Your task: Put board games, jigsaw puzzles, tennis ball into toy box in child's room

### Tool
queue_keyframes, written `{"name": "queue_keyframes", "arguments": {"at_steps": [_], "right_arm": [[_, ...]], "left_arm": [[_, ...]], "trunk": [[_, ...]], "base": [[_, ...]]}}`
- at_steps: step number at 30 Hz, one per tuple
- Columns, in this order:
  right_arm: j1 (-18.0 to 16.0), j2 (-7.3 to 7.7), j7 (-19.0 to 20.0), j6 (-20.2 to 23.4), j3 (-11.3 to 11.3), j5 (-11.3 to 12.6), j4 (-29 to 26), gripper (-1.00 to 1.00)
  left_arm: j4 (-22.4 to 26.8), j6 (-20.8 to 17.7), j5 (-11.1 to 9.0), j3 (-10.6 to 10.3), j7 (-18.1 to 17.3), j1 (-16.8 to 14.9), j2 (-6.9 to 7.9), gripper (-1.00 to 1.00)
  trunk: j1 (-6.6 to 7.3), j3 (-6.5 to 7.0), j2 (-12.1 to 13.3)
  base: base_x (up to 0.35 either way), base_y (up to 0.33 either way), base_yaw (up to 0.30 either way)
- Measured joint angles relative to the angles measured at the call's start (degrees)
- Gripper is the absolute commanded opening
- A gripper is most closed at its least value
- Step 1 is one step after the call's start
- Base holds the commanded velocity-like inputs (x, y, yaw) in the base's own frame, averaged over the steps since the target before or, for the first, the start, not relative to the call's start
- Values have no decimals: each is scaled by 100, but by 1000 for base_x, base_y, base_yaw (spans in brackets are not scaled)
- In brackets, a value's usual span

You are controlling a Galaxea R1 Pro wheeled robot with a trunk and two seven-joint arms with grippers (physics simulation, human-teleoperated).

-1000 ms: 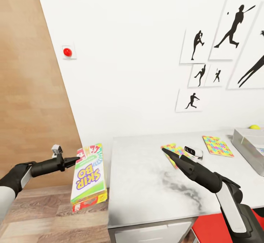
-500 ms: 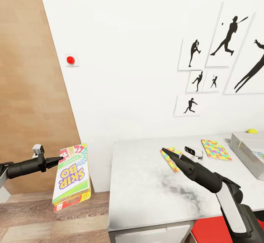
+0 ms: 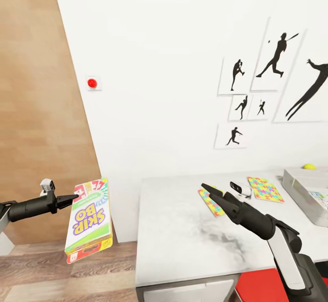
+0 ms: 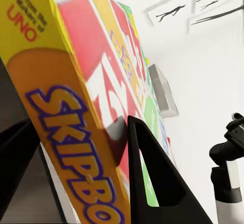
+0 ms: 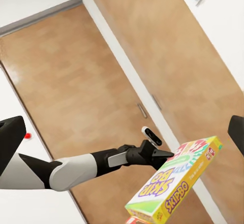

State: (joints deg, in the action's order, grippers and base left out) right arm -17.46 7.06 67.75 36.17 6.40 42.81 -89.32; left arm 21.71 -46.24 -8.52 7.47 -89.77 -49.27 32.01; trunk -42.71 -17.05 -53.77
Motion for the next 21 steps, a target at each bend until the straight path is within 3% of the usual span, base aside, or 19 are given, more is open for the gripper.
{"name": "queue_keyframes", "arguments": {"at_steps": [21], "right_arm": [[1,1,-136,-8,2,-2,3,100]], "left_arm": [[0,0,-2,-15,1,1,-10,-100]], "trunk": [[463,574,844]], "base": [[-9,0,0]]}}
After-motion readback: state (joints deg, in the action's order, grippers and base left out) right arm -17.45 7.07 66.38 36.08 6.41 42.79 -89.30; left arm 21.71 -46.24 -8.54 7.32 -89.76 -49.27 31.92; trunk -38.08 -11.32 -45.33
